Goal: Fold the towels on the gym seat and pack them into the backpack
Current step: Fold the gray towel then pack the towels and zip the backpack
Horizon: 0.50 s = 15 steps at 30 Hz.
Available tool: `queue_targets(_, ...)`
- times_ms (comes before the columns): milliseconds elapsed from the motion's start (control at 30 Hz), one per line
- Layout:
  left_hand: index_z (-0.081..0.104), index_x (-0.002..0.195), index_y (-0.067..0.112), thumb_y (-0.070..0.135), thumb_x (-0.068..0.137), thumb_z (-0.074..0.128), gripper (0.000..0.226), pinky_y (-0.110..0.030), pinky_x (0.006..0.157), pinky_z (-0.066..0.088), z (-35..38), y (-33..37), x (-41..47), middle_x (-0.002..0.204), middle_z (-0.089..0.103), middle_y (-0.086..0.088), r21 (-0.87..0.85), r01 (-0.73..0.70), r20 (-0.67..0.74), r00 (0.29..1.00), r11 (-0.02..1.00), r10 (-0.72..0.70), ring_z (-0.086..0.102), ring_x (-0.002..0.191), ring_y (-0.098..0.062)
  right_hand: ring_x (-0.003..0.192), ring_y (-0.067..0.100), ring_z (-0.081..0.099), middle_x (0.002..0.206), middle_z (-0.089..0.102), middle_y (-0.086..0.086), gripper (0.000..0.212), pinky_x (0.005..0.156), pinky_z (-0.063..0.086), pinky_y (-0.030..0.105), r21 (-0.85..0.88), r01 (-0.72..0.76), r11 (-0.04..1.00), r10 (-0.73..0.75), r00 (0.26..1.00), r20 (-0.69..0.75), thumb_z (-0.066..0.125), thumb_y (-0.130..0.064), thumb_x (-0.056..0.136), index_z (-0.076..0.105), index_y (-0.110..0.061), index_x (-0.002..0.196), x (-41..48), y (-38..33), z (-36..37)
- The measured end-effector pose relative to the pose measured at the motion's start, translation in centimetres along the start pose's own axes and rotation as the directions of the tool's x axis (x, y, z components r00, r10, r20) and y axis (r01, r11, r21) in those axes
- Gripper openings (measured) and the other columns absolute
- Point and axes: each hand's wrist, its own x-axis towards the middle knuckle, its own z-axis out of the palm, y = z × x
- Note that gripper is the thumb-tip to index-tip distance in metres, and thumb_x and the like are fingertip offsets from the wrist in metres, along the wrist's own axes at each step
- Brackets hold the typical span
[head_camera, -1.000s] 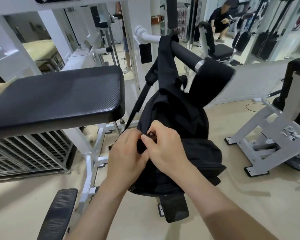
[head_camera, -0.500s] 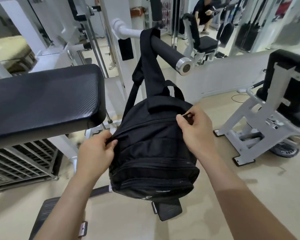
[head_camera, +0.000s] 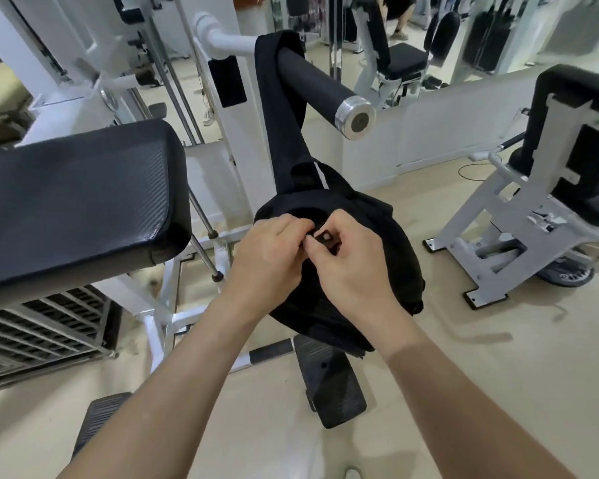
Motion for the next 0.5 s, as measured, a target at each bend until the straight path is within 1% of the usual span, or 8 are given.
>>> queue_targets(100, 0.067, 0.085, 0.003, -0.001, 0.074, 0.061, 0.014, -0.021, 0.060, 0.020, 0.2, 0.2, 1.4, 0.071, 0.063, -0.008, 0.063, -0.102, -0.013, 0.995, 0.993, 0.103, 0.048, 0.066, -0.016, 0.069, 0.015, 0.058, 0.072, 0.061, -0.002, 0.019, 0.065, 0.050, 0.037, 0.009, -0.020, 1.000, 0.020, 0.999, -0.029, 0.064, -0.024, 0.089, 0.055, -0.012, 0.078, 0.4, 0.4, -0.9)
queue_targets(133, 0.068, 0.084, 0.003, -0.002, 0.072, 0.067, 0.013, -0.021, 0.058, 0.025, 0.1, 0.1, 1.6, 0.071, 0.063, -0.009, 0.093, -0.132, -0.002, 0.991, 0.987, 0.133, 0.052, 0.063, -0.020, 0.071, 0.014, 0.060, 0.072, 0.063, -0.004, 0.018, 0.066, 0.051, 0.036, 0.036, -0.059, 0.998, 0.061, 0.997, -0.045, 0.064, -0.026, 0.089, 0.056, -0.013, 0.078, 0.4, 0.9, -1.5)
queue_targets(200, 0.069, 0.084, 0.003, 0.005, 0.080, 0.065, 0.007, -0.029, 0.053, 0.039, -0.3, -0.1, 1.6, 0.074, 0.064, -0.010, 0.120, -0.142, 0.018, 0.990, 0.982, 0.141, 0.058, 0.060, -0.028, 0.068, 0.013, 0.059, 0.068, 0.061, -0.006, 0.021, 0.066, 0.048, 0.033, 0.089, -0.191, 0.978, 0.199, 0.975, -0.097, 0.066, -0.028, 0.086, 0.054, -0.016, 0.073, 0.0, 3.2, -3.0)
queue_targets(267, 0.070, 0.085, 0.003, 0.013, 0.085, 0.054, 0.018, -0.032, 0.051, 0.047, -0.7, -0.6, 1.0, 0.078, 0.065, -0.010, 0.122, -0.092, 0.028, 0.996, 0.988, 0.089, 0.061, 0.062, -0.032, 0.061, 0.018, 0.048, 0.061, 0.050, -0.003, 0.031, 0.064, 0.041, 0.038, 0.191, -0.365, 0.911, 0.392, 0.911, -0.129, 0.068, -0.031, 0.082, 0.045, -0.018, 0.065, -0.9, 6.3, -4.6)
queue_targets(333, 0.070, 0.088, 0.005, 0.018, 0.085, 0.048, 0.025, -0.037, 0.050, 0.050, -1.5, -1.1, 0.4, 0.083, 0.066, -0.010, 0.130, 0.009, 0.064, 0.998, 0.991, -0.018, 0.062, 0.064, -0.033, 0.063, 0.021, 0.037, 0.063, 0.040, 0.002, 0.036, 0.064, 0.032, 0.038, 0.342, -0.483, 0.806, 0.552, 0.822, -0.141, 0.069, -0.030, 0.078, 0.039, -0.022, 0.060, -2.0, 8.5, -5.7)
queue_targets(367, 0.070, 0.089, 0.007, 0.019, 0.085, 0.049, 0.025, -0.038, 0.050, 0.050, -1.9, -1.3, 0.2, 0.085, 0.066, -0.009, 0.160, 0.052, 0.073, 0.995, 0.986, -0.064, 0.063, 0.066, -0.034, 0.064, 0.020, 0.035, 0.063, 0.038, 0.003, 0.037, 0.065, 0.031, 0.037, 0.382, -0.494, 0.781, 0.578, 0.803, -0.143, 0.069, -0.025, 0.079, 0.038, -0.022, 0.059, -2.3, 9.1, -5.8)
queue_targets(433, 0.068, 0.091, 0.009, 0.014, 0.081, 0.058, 0.016, -0.039, 0.051, 0.050, -2.4, -1.3, 0.0, 0.088, 0.064, -0.008, 0.200, 0.080, 0.068, 0.993, 0.976, -0.096, 0.062, 0.070, -0.035, 0.063, 0.019, 0.037, 0.062, 0.039, 0.002, 0.036, 0.065, 0.032, 0.035, 0.391, -0.472, 0.790, 0.561, 0.814, -0.149, 0.067, -0.016, 0.083, 0.039, -0.020, 0.061, -2.6, 9.5, -5.5)
queue_targets(500, 0.066, 0.099, 0.010, 0.011, 0.077, 0.065, 0.022, -0.044, 0.063, 0.050, -2.3, 0.6, -0.2, 0.094, 0.062, -0.008, 0.156, 0.000, 0.109, 0.994, 0.988, -0.018, 0.060, 0.080, -0.034, 0.062, 0.018, 0.040, 0.061, 0.042, 0.002, 0.032, 0.064, 0.035, 0.033, 0.411, -0.421, 0.808, 0.516, 0.843, -0.151, 0.065, -0.011, 0.085, 0.041, -0.016, 0.065, -2.5, 8.4, -4.9)
